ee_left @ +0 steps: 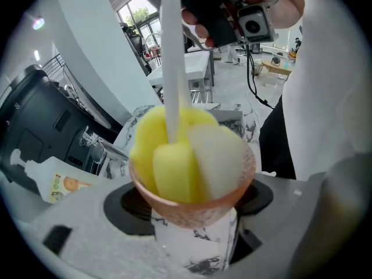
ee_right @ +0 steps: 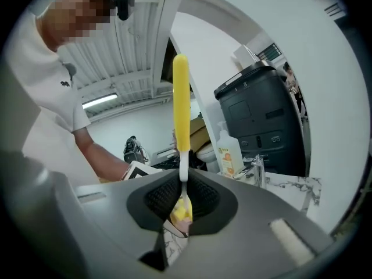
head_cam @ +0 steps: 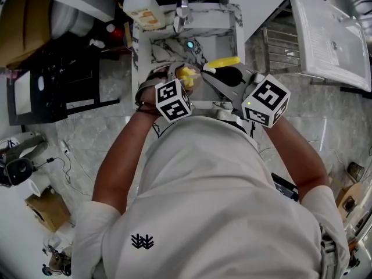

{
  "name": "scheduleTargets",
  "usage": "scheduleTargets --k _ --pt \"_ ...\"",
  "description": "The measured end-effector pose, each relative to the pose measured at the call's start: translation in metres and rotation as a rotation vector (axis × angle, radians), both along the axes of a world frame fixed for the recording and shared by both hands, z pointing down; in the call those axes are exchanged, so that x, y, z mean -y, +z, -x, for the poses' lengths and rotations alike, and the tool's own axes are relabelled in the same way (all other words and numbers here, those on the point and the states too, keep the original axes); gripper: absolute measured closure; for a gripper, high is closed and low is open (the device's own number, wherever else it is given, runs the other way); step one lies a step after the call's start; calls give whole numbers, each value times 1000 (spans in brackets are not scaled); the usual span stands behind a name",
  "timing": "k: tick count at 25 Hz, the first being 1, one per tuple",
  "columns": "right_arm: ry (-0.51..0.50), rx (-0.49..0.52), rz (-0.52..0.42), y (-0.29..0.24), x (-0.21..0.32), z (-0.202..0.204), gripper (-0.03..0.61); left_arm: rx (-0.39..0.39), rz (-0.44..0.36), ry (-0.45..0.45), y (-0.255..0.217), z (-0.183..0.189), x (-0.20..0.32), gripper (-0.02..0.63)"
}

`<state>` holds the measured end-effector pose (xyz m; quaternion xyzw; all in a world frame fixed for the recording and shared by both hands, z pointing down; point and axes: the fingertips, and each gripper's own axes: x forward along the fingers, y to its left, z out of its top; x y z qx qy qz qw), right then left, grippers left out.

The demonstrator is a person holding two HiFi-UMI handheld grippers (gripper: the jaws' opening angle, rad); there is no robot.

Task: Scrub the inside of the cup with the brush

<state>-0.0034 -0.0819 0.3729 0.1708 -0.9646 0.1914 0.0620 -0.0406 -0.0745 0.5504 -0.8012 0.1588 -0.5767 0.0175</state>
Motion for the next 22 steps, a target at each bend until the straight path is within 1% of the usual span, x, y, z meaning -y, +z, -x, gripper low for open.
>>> scheduleTargets --k 3,7,10,13,18,20,22 --pt "20 31 13 -8 3 -9 537 6 -3 0 2 1 1 235" --pt "51 63 19 -16 7 -21 537 -7 0 -14 2 1 2 235" --pt "68 66 -8 -20 8 -29 537 -49 -6 -54 -3 1 7 235" --pt "47 9 -87 -19 4 -25 537 -102 3 -91 -10 -3 10 235" --pt "-38 -109 -254 -8 -12 4 537 -111 1 -75 -14 -14 9 235" --pt "-56 -129 -274 -1 -18 13 537 -94 -10 -64 -14 -15 10 235" --pt "-59 -124 -248 5 -20 14 537 -68 -23 -49 -13 -13 10 235"
